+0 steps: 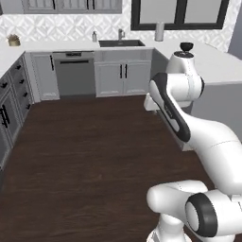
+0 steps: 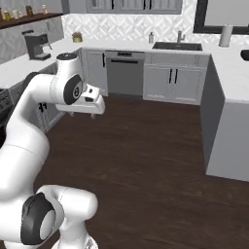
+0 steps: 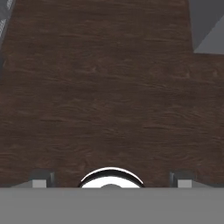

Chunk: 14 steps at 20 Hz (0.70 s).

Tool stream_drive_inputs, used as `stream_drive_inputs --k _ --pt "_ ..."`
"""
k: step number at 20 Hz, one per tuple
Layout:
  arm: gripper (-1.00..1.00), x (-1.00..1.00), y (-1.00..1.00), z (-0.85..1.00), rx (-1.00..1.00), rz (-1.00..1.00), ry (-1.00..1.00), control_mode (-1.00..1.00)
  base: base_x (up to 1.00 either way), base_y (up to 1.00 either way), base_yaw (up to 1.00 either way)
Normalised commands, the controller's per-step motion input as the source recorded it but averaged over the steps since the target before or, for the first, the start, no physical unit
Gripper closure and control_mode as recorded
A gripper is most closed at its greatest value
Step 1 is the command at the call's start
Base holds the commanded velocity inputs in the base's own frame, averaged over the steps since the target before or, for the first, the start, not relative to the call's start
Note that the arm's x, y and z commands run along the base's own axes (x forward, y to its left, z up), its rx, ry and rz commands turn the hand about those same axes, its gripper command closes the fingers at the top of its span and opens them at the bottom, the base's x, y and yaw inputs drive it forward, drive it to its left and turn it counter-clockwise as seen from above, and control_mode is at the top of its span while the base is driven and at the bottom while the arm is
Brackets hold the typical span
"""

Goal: Gather all objects into one cabinet and sort the glasses and bowls to opposite sides.

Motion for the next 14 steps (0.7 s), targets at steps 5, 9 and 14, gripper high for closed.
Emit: stream_drive_inputs --k 5,9,14 --pt "-1.00 0.00 0.00 0.00 0.00 0.00 0.00 1.00 1.00 0.18 -0.04" --pt "-1.00 0.00 0.00 0.00 0.00 0.00 0.00 1.00 1.00 0.17 -0.03" --pt "-1.00 0.00 0.00 0.00 0.00 0.00 0.00 1.00 1.00 0.28 -0.03"
